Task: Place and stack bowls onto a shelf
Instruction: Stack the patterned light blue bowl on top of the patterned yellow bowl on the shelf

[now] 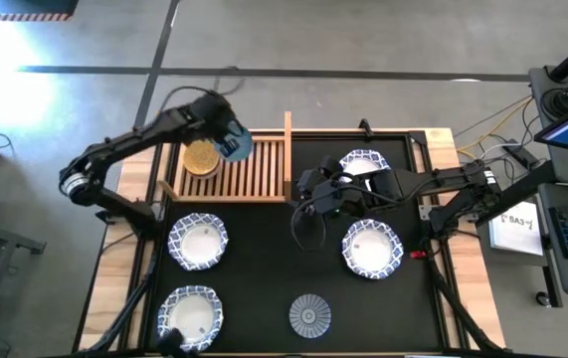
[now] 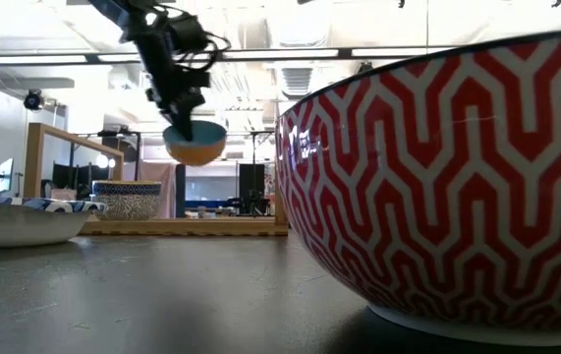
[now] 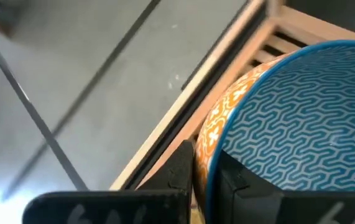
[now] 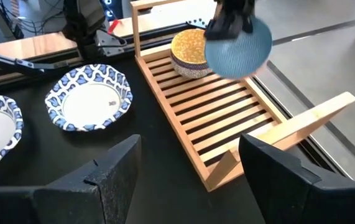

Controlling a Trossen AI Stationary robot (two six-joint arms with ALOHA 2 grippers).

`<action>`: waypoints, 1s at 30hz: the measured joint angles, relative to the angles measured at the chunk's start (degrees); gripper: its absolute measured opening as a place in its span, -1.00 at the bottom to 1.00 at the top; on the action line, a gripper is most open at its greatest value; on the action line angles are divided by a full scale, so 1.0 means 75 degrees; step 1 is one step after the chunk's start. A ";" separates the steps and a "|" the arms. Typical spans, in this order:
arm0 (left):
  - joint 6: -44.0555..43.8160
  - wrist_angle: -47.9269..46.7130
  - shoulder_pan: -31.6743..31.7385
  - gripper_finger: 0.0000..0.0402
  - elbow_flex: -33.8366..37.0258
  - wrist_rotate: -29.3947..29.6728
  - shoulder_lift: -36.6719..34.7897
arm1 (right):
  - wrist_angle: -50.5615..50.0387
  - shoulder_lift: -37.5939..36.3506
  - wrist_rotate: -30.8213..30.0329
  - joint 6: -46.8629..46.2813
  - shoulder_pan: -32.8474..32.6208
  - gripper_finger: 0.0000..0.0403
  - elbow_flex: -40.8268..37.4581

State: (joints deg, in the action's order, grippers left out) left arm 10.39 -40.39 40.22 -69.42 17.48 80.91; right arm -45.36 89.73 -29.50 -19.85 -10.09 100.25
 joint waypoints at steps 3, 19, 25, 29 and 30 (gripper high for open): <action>-0.0164 -0.0367 0.0531 -0.97 0.0107 -0.0395 -0.0307 | -0.0132 0.0000 0.0131 0.0031 0.0000 0.29 0.0000; -0.0495 -0.1417 0.1919 -0.96 0.1343 -0.0470 -0.1259 | -0.0493 0.0000 0.0396 0.0452 -0.0020 0.29 -0.0003; -0.0509 -0.0963 0.2167 -0.96 0.1730 -0.1023 -0.1251 | -0.0493 0.0000 0.0396 0.0450 -0.0020 0.29 -0.0003; -0.0518 -0.0882 0.2303 -0.96 0.1784 -0.1023 -0.1142 | -0.0493 0.0000 0.0396 0.0387 -0.0020 0.29 -0.0009; -0.0532 -0.0877 0.2312 -0.96 0.1785 -0.1020 -0.1124 | -0.0493 0.0000 0.0396 0.0385 -0.0020 0.29 -0.0009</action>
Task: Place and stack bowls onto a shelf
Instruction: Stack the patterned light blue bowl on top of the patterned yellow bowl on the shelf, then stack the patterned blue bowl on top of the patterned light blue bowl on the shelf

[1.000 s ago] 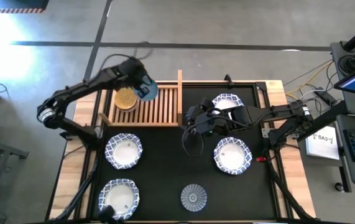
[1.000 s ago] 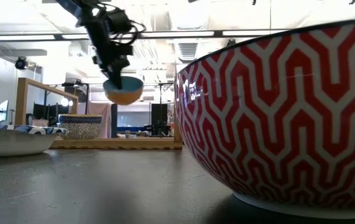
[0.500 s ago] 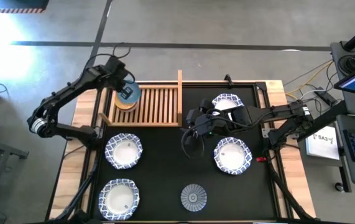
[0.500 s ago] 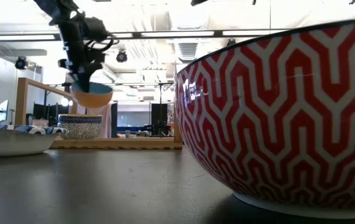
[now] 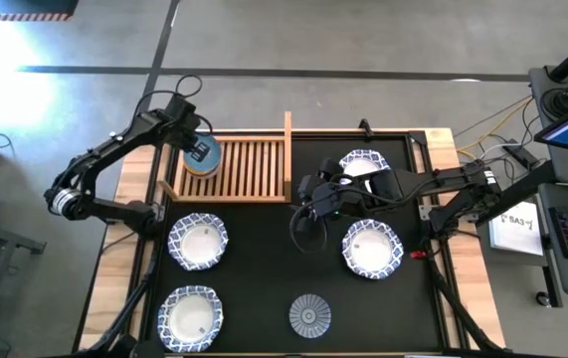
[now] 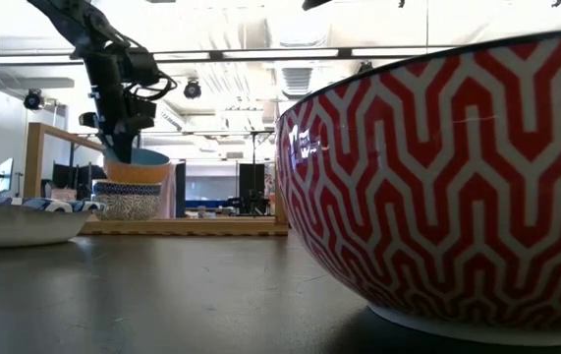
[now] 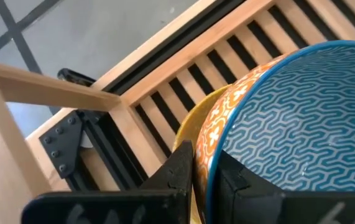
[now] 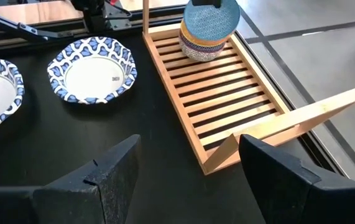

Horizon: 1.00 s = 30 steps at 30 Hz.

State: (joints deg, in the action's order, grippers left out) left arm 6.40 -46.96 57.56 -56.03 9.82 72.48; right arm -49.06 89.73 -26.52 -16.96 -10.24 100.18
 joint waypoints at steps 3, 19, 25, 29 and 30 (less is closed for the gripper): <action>-0.0016 -0.0006 0.0001 -0.95 0.0000 0.0015 0.0032 | 0.0000 0.0000 0.0000 -0.0001 0.0000 0.29 -0.0003; 0.0009 -0.0075 -0.0003 -0.55 0.0055 0.0362 0.0065 | 0.0000 0.0000 -0.0003 -0.0007 0.0000 0.29 -0.0006; 0.0178 -0.0109 -0.0003 -0.29 -0.0140 0.0420 0.0026 | 0.0000 0.0000 -0.0003 -0.0001 0.0000 0.29 -0.0006; 0.0078 -0.0151 -0.0016 -0.19 -0.0380 0.0398 -0.0082 | -0.0086 0.0000 -0.0001 -0.0083 0.0000 0.29 -0.0009; 0.0063 -0.0175 -0.0017 -0.18 -0.0424 0.0324 -0.0127 | -0.0180 0.0000 0.0000 -0.0196 0.0000 0.29 -0.0009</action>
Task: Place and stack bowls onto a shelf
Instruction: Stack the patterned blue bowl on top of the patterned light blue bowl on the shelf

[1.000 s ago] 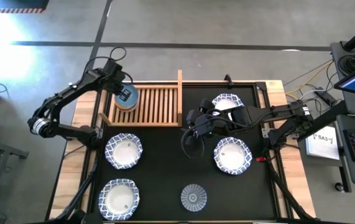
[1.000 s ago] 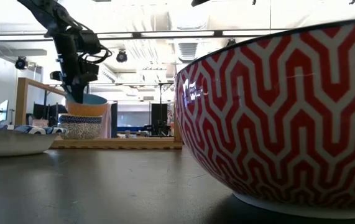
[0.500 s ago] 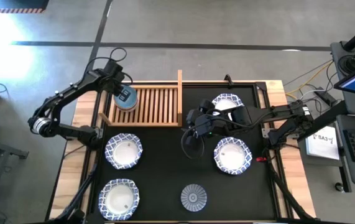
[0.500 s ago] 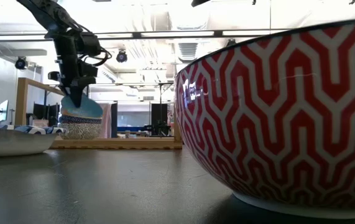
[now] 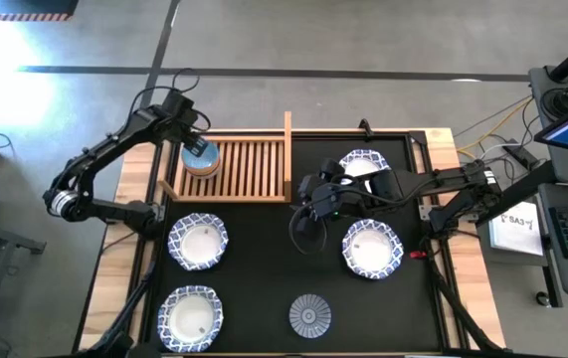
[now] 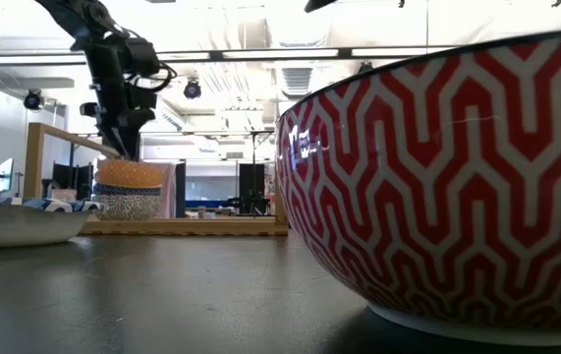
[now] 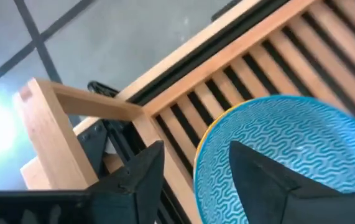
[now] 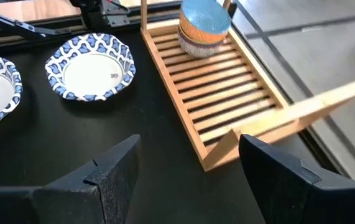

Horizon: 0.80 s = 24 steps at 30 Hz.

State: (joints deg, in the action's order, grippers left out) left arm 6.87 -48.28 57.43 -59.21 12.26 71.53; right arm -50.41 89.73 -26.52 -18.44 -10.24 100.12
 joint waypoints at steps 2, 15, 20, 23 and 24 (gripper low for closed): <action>-0.0043 -0.0046 -0.0011 -0.17 -0.0024 -0.0359 -0.0133 | -0.0343 0.0000 0.0000 -0.0220 0.0000 0.29 0.0000; -0.1416 0.0223 -0.2104 -0.22 0.0223 -0.1368 -0.1384 | -0.1808 0.0054 0.1104 -0.2600 -0.0235 0.29 -0.0003; -0.2176 0.0407 -0.3758 -0.22 0.0279 -0.1363 -0.1663 | -0.1905 0.0402 0.1380 -0.3480 -0.0759 0.29 -0.0003; -0.2649 0.0505 -0.4856 -0.22 0.0289 -0.1333 -0.1713 | -0.2006 0.0735 0.1688 -0.4113 -0.1120 0.29 -0.0003; -0.2789 0.0561 -0.5241 -0.22 0.0298 -0.1292 -0.1713 | -0.2072 0.0865 0.1802 -0.4387 -0.1238 0.29 -0.0003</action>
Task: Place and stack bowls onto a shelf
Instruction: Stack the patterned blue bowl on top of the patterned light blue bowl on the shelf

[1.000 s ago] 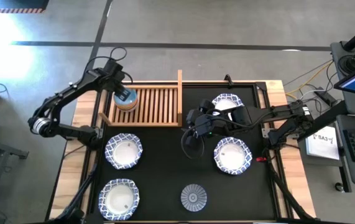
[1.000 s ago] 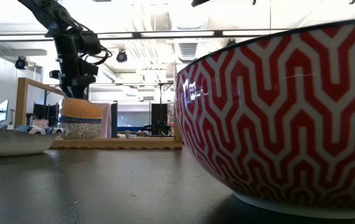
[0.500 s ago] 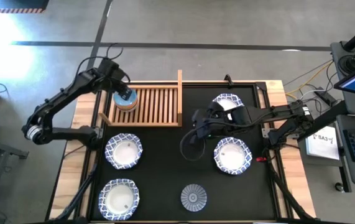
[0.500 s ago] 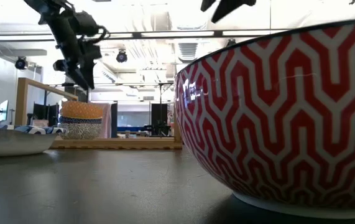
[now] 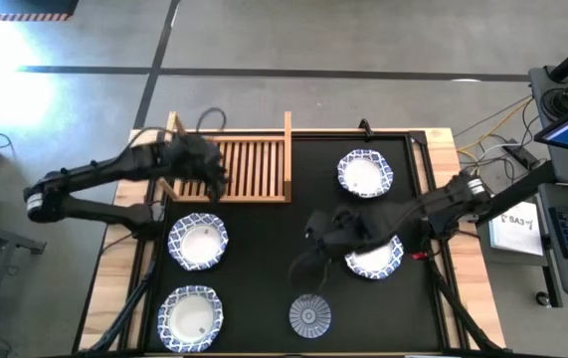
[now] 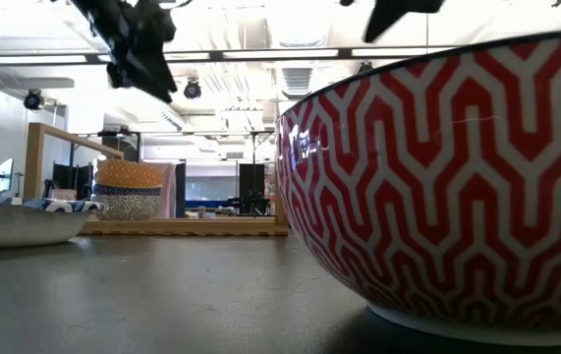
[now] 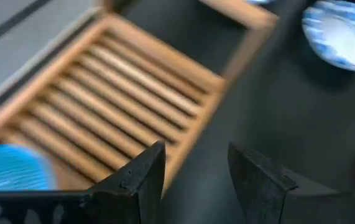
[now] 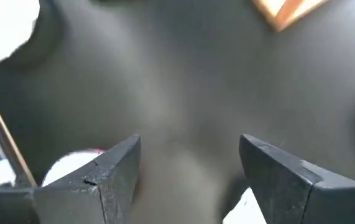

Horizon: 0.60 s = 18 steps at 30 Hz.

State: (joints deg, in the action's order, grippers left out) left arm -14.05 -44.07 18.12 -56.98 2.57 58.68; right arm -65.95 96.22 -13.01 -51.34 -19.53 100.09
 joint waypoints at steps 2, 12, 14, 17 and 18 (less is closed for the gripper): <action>-0.0337 0.0070 -0.0718 -0.22 0.0004 0.0337 0.0029 | -0.0119 0.0237 0.0192 -0.0468 -0.0225 0.28 0.0000; -0.1286 0.0099 -0.3292 -0.22 0.0004 0.1822 0.0086 | -0.0120 0.1371 0.0998 -0.2014 -0.1056 0.20 -0.0003; -0.1390 0.0106 -0.3560 -0.22 0.0004 0.1992 0.0081 | -0.0117 0.1646 0.1200 -0.2052 -0.1174 0.20 -0.0003; -0.1498 0.0110 -0.3800 -0.22 0.0004 0.2158 0.0081 | 0.0002 0.2034 0.1543 -0.2074 -0.1285 0.20 -0.0003; -0.1544 0.0110 -0.3851 -0.22 0.0004 0.2198 0.0081 | 0.0063 0.2140 0.1631 -0.2064 -0.1310 0.20 -0.0003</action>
State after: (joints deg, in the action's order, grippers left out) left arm -25.63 -43.24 -10.76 -56.95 19.05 59.29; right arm -65.48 112.27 -0.78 -66.82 -29.35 100.07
